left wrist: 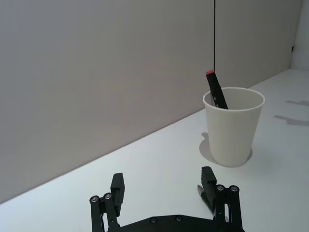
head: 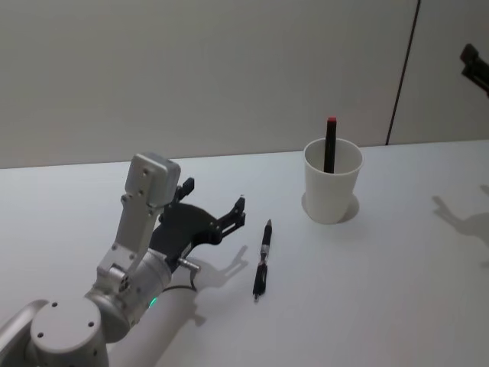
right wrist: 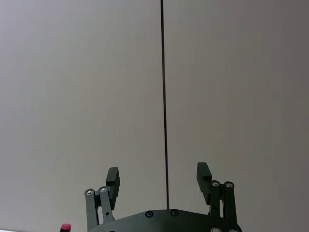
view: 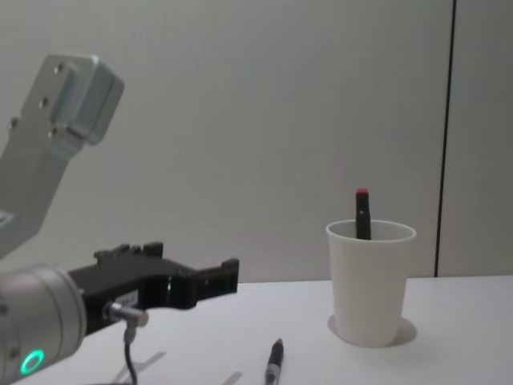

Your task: Place the pen into the pen holder.

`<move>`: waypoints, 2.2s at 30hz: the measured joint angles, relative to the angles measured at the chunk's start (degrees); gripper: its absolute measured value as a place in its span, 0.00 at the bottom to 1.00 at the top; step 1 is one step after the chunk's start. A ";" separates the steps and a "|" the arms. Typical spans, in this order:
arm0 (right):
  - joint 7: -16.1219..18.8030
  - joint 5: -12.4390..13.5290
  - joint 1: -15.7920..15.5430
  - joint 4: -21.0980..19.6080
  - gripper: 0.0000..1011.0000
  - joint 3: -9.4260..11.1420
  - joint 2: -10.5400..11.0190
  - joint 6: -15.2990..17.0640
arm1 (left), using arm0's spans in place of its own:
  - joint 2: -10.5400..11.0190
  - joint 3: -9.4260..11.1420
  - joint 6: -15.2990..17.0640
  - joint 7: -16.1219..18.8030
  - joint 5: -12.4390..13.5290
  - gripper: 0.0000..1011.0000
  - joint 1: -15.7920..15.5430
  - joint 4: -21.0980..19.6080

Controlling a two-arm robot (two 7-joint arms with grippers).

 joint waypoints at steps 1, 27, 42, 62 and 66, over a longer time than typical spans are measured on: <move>0.00 0.00 0.00 0.00 0.99 0.01 0.01 0.00 | 0.17 -0.03 0.18 0.08 -0.38 0.99 0.28 -0.16; 0.01 0.00 -0.05 -0.07 0.99 0.00 0.05 0.00 | -1.72 0.28 7.96 -2.56 -0.91 0.99 -0.67 -1.10; 0.01 0.00 -0.05 -0.07 0.99 0.00 0.05 0.00 | -4.37 2.60 19.35 -2.78 -1.85 0.99 -0.35 -3.82; 0.01 -0.01 -0.05 -0.07 0.99 0.00 0.05 0.00 | -6.07 4.93 21.72 -0.12 4.68 0.99 0.54 -4.62; 0.01 0.00 -0.05 -0.06 0.99 -0.01 0.05 -0.01 | -6.17 5.17 21.64 0.12 5.80 0.99 0.76 -4.42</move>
